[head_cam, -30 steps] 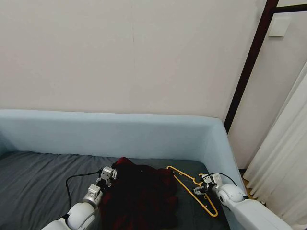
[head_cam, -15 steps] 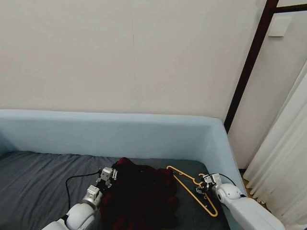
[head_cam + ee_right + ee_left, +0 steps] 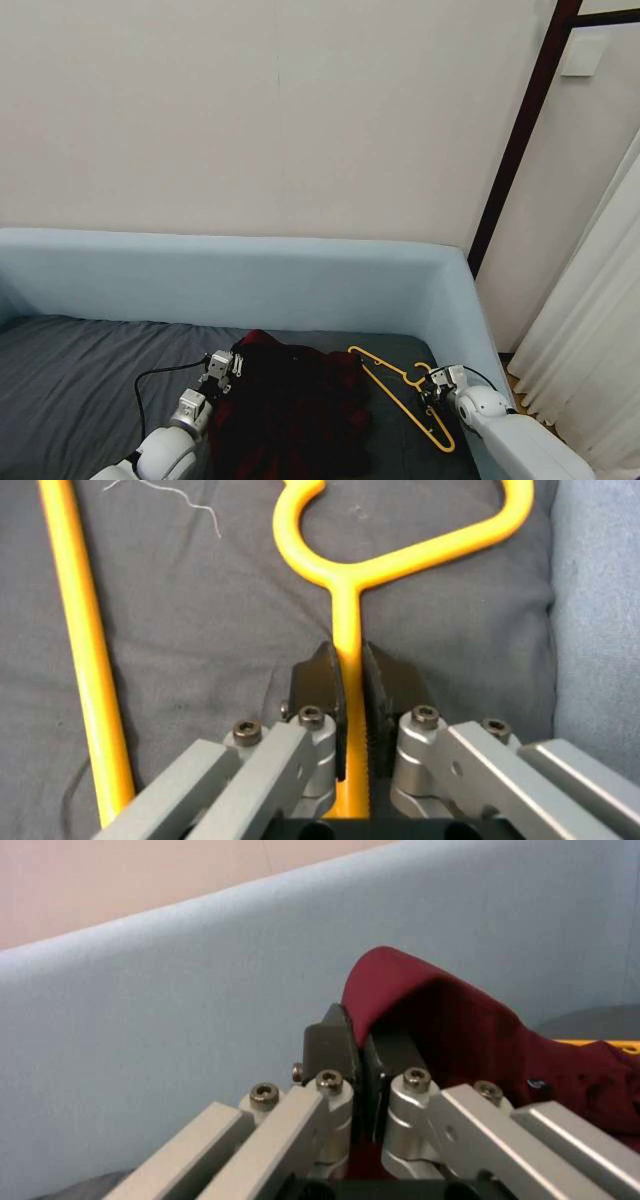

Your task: Pick up the clothes from the sofa and hang them on the clothes hanger.

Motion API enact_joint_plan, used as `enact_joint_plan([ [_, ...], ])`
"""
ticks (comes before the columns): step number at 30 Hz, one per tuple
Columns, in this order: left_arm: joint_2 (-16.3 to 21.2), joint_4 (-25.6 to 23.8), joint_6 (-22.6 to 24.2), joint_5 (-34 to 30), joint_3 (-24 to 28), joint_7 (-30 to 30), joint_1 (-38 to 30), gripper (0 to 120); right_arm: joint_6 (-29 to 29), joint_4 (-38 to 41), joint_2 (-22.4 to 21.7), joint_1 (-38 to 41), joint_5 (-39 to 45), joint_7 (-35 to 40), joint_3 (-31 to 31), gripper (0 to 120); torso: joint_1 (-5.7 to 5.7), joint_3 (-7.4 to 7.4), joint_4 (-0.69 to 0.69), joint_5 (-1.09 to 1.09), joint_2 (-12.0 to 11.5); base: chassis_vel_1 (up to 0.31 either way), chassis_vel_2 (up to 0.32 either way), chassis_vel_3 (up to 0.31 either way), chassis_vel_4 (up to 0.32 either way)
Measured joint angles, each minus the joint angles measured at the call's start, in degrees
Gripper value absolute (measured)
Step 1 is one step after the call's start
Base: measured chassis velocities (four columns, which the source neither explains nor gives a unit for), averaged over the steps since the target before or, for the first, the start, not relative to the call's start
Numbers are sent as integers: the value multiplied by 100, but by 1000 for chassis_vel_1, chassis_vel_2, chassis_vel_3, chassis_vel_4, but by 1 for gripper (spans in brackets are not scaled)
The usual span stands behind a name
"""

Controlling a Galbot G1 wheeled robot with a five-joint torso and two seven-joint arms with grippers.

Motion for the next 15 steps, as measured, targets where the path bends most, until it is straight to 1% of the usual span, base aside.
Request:
enact_joint_plan([
  [2,0,-1,0,5,-17,3,21,0,-2,18,-2,-19,7,23,13,4,0,0,0,0,0,0,0,0,0],
  [8,34,-16,-3,10,-59,9,82,0,11,388,-147,-108,30,214,6,4,0,0,-2,0,0,0,0,0,0],
  [11,40,-24,-4,-9,-72,7,75,0,-49,918,-304,-153,146,592,-28,4,0,0,-1,0,0,0,0,0,0],
  [12,40,-24,-4,-9,-72,7,75,0,-49,918,-304,-153,146,592,-28,4,0,0,-1,0,0,0,0,0,0],
  [15,43,-43,-28,-66,-83,-3,78,0,-13,1826,-519,-325,210,1158,-39,4,0,0,-1,0,0,0,0,0,0],
])
